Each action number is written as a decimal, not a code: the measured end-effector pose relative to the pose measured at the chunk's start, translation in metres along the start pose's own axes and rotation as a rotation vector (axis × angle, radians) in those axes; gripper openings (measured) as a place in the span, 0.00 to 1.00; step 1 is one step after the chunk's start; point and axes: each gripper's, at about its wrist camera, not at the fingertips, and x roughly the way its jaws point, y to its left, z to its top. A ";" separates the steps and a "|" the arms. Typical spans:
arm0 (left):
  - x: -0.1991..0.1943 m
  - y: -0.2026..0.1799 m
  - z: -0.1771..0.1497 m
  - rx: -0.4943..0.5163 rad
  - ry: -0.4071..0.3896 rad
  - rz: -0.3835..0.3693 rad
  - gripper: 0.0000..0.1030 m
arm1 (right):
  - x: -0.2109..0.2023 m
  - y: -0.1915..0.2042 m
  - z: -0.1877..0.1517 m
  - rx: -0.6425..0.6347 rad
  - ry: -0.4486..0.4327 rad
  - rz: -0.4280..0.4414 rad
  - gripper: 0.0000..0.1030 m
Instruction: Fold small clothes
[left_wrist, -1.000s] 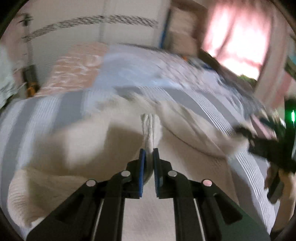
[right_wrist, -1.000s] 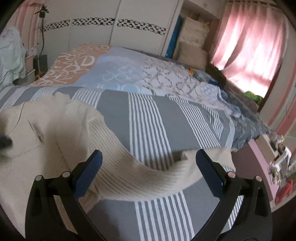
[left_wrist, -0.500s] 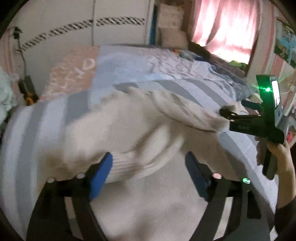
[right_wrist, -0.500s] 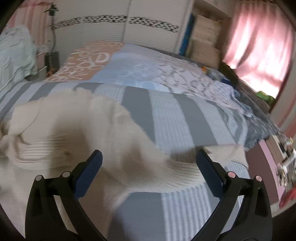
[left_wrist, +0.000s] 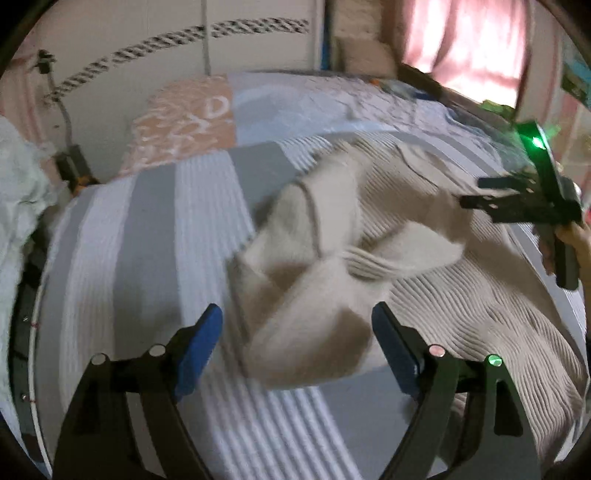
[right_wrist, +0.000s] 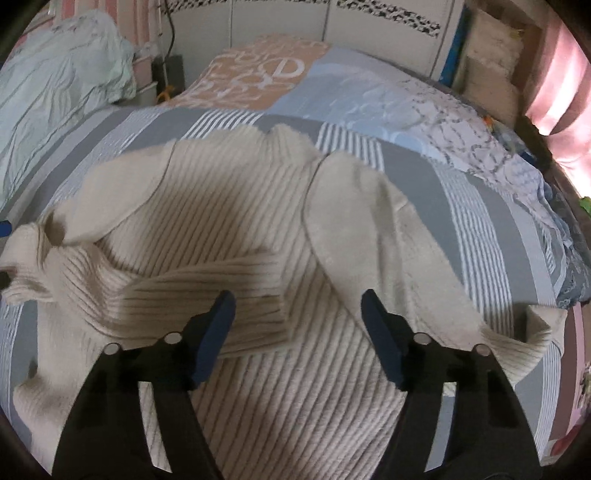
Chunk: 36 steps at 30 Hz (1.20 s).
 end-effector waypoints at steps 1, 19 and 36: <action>0.005 -0.008 -0.001 0.030 0.005 -0.012 0.81 | 0.001 0.000 -0.002 -0.005 0.009 0.002 0.50; 0.010 -0.026 0.000 0.163 0.056 -0.048 0.57 | 0.011 0.002 -0.008 -0.060 0.057 0.046 0.03; 0.002 -0.050 0.028 -0.003 -0.301 0.507 0.29 | -0.047 -0.036 0.000 0.008 -0.210 -0.196 0.02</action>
